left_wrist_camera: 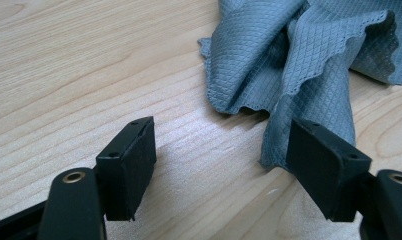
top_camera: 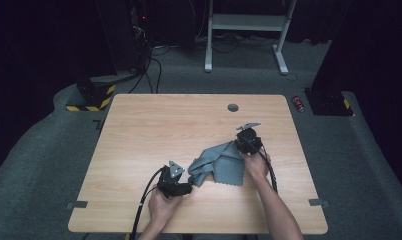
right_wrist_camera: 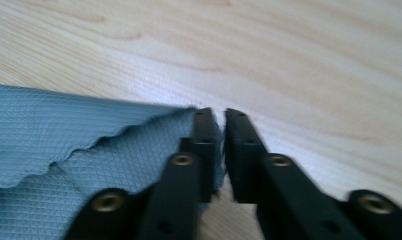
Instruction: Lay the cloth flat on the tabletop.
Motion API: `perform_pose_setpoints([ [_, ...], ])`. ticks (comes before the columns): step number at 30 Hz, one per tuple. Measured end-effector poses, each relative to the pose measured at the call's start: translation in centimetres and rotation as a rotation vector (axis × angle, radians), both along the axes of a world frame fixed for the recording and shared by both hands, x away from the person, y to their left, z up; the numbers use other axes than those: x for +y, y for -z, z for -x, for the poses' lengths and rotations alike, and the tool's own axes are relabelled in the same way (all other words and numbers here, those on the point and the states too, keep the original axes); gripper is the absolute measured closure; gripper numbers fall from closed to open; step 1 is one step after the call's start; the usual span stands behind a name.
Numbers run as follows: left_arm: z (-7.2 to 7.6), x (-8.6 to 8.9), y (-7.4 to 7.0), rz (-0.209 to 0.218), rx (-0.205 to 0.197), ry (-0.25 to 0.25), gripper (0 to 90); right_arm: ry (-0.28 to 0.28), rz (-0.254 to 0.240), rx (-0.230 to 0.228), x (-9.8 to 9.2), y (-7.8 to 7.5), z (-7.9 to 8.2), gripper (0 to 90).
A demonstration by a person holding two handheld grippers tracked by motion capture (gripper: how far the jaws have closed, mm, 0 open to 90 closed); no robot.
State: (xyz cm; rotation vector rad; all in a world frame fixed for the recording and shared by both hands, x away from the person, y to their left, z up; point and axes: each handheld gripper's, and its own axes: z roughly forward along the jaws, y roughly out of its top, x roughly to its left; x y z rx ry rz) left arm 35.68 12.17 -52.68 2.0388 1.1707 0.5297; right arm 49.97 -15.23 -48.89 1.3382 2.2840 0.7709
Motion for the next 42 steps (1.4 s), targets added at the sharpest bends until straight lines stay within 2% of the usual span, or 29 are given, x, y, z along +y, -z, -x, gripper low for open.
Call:
perform_pose_setpoints([
  [2, 0.0, 0.0, 0.0, 0.004, 0.001, 0.0, 28.6, 0.002, -0.022, 0.004, 0.0, 0.1, 0.2, 76.2],
  [5, 0.1, 0.0, 0.0, 0.01, 0.003, 0.003, 29.6, -0.019, -0.066, -0.048, 0.1, -0.9, 1.6, 71.8],
  [8, 0.1, 0.1, 0.0, 0.018, 0.001, 0.02, 31.6, -0.094, -0.112, -0.087, 0.3, -1.9, 4.0, 71.4],
  [9, 0.1, 0.3, -0.1, 0.036, 0.005, 0.028, 32.3, -0.129, -0.119, -0.092, 0.6, -1.9, 4.9, 71.6],
  [10, 0.1, 0.4, -0.1, 0.048, 0.007, 0.034, 33.6, -0.168, -0.125, -0.087, 0.9, -1.8, 6.1, 71.6],
  [12, 0.1, 0.7, -0.2, 0.076, 0.006, 0.034, 35.2, -0.212, -0.136, -0.075, 1.3, -1.3, 7.4, 72.1],
  [14, -0.1, 1.1, -0.5, 0.105, 0.013, 0.035, 36.1, -0.237, -0.147, -0.051, 1.7, -0.5, 8.4, 72.0],
  [15, -0.1, 1.2, -0.7, 0.106, 0.013, 0.038, 36.5, -0.246, -0.151, -0.039, 1.9, 0.0, 8.8, 71.9],
  [20, -1.1, 1.4, -2.1, 0.107, -0.002, 0.043, 39.4, -0.26, -0.145, -0.021, 2.9, 1.2, 9.6, 70.4],
  [23, -2.2, 1.0, -2.6, 0.108, 0.012, 0.048, 42.5, -0.273, -0.152, -0.011, 3.6, 1.5, 9.8, 67.5],
  [29, -4.1, -0.8, -2.2, 0.024, 0.05, 0.097, 49.1, -0.301, -0.129, -0.016, 4.4, 2.1, 10.0, 65.6],
  [31, -4.6, -1.2, -1.9, 0.018, 0.067, 0.103, 52.1, -0.306, -0.116, -0.013, 4.6, 2.2, 10.1, 65.9],
  [33, -4.7, -1.3, -1.7, 0.025, 0.074, 0.1, 57.9, -0.311, -0.105, -0.007, 4.8, 2.3, 10.2, 67.8],
  [35, -5.3, -1.2, -1.2, 0.018, 0.097, 0.105, 65.3, -0.32, -0.088, -0.008, 5.0, 2.5, 10.4, 71.5],
  [40, -5.4, -0.9, -1.3, 0.003, 0.096, 0.108, 85.1, -0.34, -0.051, -0.03, 4.9, 2.5, 10.6, 88.6],
  [42, -5.5, -0.6, -1.4, 0.013, 0.102, 0.108, 87.4, -0.357, -0.034, -0.036, 4.9, 2.4, 10.8, 89.5],
])
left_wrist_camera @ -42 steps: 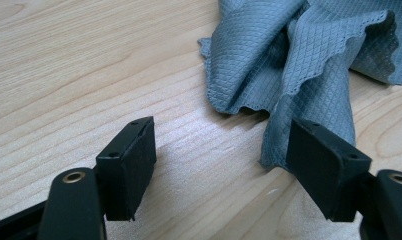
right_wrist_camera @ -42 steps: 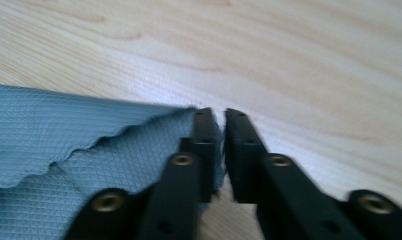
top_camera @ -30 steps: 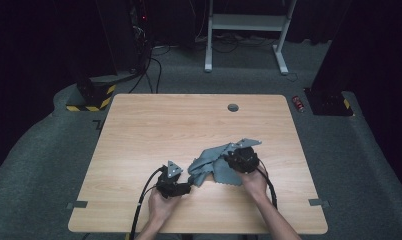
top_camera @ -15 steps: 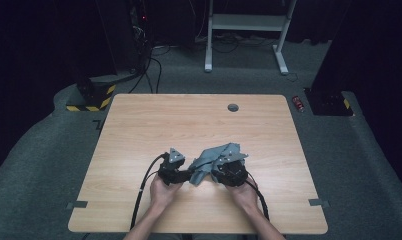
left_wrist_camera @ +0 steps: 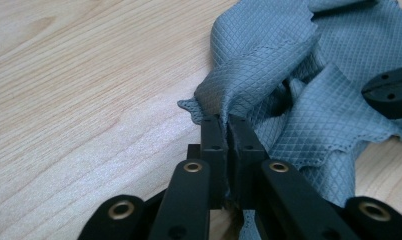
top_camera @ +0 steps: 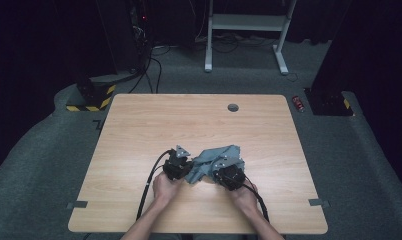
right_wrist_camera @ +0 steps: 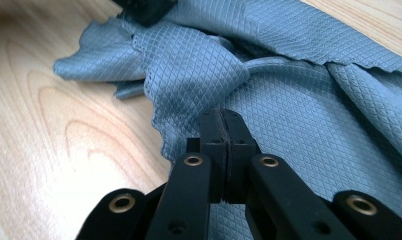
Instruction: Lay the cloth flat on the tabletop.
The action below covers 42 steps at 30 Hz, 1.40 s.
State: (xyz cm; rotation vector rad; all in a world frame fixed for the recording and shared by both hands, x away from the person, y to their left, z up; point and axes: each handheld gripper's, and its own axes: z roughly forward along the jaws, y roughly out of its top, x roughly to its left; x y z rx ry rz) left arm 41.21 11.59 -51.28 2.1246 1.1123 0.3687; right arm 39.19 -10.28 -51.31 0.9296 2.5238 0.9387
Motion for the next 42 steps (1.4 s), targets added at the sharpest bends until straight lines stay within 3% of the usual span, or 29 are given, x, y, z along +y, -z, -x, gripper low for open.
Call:
perform_pose_setpoints([
  [3, -0.3, 0.5, -0.5, 0.017, 0.007, -0.005, 88.0, -0.008, 0.006, -0.002, -0.1, 0.0, 0.2, 89.9],
  [6, -0.5, 0.9, -1.4, 0.027, -0.019, -0.012, 88.2, -0.012, 0.006, -0.001, -0.2, 0.0, 0.3, 90.0],
  [7, -0.8, 1.3, -2.4, 0.049, -0.026, -0.027, 88.2, -0.019, 0.013, 0.001, -0.4, -0.2, 0.6, 90.0],
  [12, -2.0, 2.4, -3.8, 0.046, -0.049, -0.062, 88.2, -0.027, 0.009, -0.014, -1.3, -0.7, 1.5, 90.0],
  [18, -3.5, 3.6, -3.4, 0.0, -0.054, -0.139, 86.9, -0.034, 0.001, -0.02, -2.4, -0.9, 2.3, 89.9],
  [21, -3.9, 3.7, -3.0, -0.006, -0.033, -0.156, 76.1, -0.027, -0.021, -0.014, -2.5, -0.7, 2.4, 89.2],
  [24, -2.9, 3.5, -2.8, -0.002, -0.029, -0.14, 60.8, -0.016, -0.053, -0.012, -2.6, -0.8, 2.4, 82.8],
  [26, -2.1, 3.4, -2.9, 0.012, -0.034, -0.132, 56.0, -0.007, -0.065, -0.013, -2.8, -0.9, 2.4, 80.5],
  [27, -0.8, 3.3, -3.0, 0.032, -0.04, -0.1, 55.1, 0.015, -0.082, -0.022, -3.3, -1.2, 2.4, 77.8],
  [30, 1.7, 2.6, -2.9, 0.023, -0.041, -0.02, 54.0, 0.048, -0.09, -0.031, -4.3, -1.3, 2.4, 77.0],
  [34, 3.7, 2.2, -2.2, 0.018, -0.011, 0.042, 53.3, 0.117, -0.088, -0.017, -5.8, -0.7, 1.9, 73.7],
  [38, 5.0, 1.5, -0.9, -0.002, 0.004, 0.062, 53.1, 0.158, -0.082, -0.026, -6.0, -0.6, 1.2, 71.1],
  [42, 5.2, 1.3, -0.1, -0.026, 0.002, 0.043, 51.5, 0.186, -0.079, -0.03, -5.4, -0.8, -0.3, 67.6],
])
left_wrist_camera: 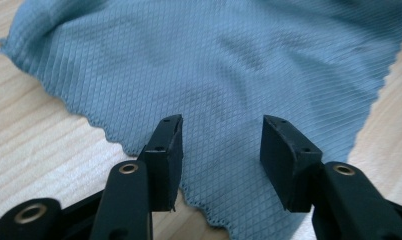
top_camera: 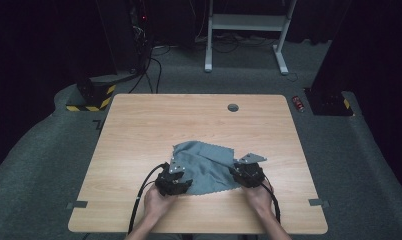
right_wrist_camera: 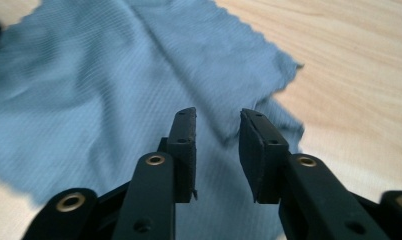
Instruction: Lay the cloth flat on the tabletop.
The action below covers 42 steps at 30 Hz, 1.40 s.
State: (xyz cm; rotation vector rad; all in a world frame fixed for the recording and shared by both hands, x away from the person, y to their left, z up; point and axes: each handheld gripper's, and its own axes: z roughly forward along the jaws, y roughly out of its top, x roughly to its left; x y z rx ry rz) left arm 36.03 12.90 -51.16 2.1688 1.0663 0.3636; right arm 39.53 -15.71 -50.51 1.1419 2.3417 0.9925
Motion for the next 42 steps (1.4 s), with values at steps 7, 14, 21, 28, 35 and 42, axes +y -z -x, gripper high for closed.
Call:
perform_pose_setpoints([
  [7, 0.2, 0.2, 0.4, -0.045, -0.051, -0.021, 49.2, 0.016, 0.098, 0.017, 1.8, 0.3, -2.8, 70.8],
  [14, 0.5, 0.7, 0.8, -0.015, -0.08, -0.02, 47.0, 0.007, 0.161, 0.008, 2.3, -0.1, -4.0, 89.5],
  [21, 0.3, 1.2, 0.8, -0.015, -0.075, -0.023, 46.4, 0.081, 0.138, -0.017, 1.0, -2.3, -6.2, 89.4],
  [28, -0.9, 2.4, 0.9, -0.01, -0.067, -0.082, 44.2, 0.143, 0.15, 0.067, 0.3, -0.5, -8.4, 81.2],
  [35, -0.5, 2.9, 1.5, 0.024, -0.115, -0.102, 40.6, 0.088, 0.044, 0.009, -0.7, -1.9, -5.0, 71.6],
  [42, -0.5, 2.9, 1.5, 0.015, -0.116, -0.115, 36.4, -0.029, 0.005, 0.032, -1.3, -1.2, 0.3, 71.1],
])
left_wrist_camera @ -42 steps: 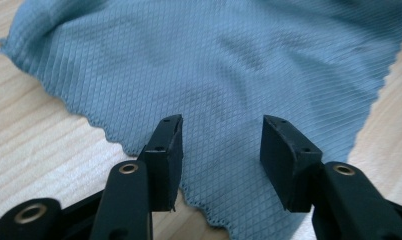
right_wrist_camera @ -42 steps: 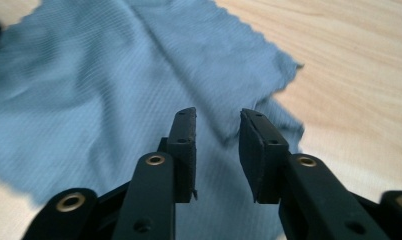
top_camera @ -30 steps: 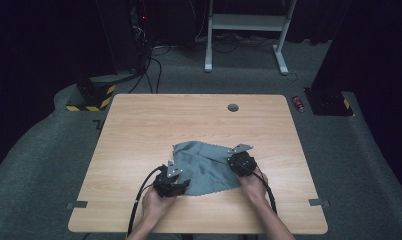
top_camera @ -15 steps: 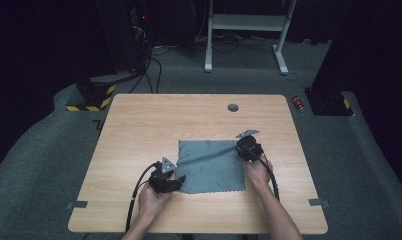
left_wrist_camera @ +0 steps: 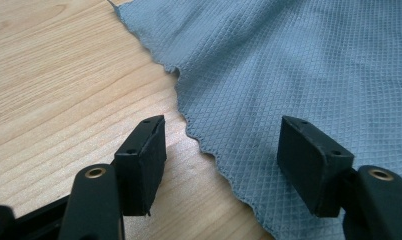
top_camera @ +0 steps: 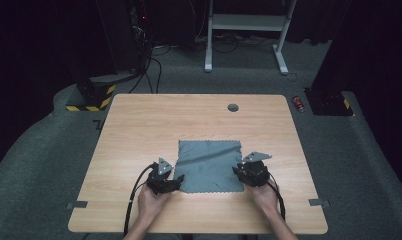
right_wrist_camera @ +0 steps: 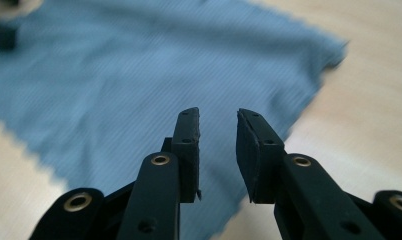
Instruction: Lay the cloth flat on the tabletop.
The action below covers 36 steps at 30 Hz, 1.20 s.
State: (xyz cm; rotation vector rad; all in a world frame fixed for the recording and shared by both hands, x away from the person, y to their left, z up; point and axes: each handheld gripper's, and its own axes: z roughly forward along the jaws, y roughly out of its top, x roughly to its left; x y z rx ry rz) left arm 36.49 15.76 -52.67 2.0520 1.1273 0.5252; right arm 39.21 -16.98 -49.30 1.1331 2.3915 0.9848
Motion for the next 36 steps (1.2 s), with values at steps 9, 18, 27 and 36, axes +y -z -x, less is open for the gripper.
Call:
perform_pose_setpoints([
  [9, 0.0, 0.0, 0.0, 0.0, 0.001, -0.002, 36.0, -0.025, 0.026, 0.027, 0.0, 2.0, 2.2, 79.6],
  [18, 0.8, -0.2, -0.6, -0.005, 0.002, 0.052, 39.0, -0.041, 0.048, 0.031, -1.2, 1.9, 4.0, 85.9],
  [27, 2.9, -0.3, -0.7, -0.034, 0.02, 0.175, 60.3, -0.05, 0.022, 0.008, -0.2, 1.4, 3.3, 74.5],
  [36, 1.6, -1.3, -1.4, -0.075, 0.072, 0.24, 90.0, -0.056, 0.032, 0.012, 0.7, 2.1, 2.4, 73.4],
])
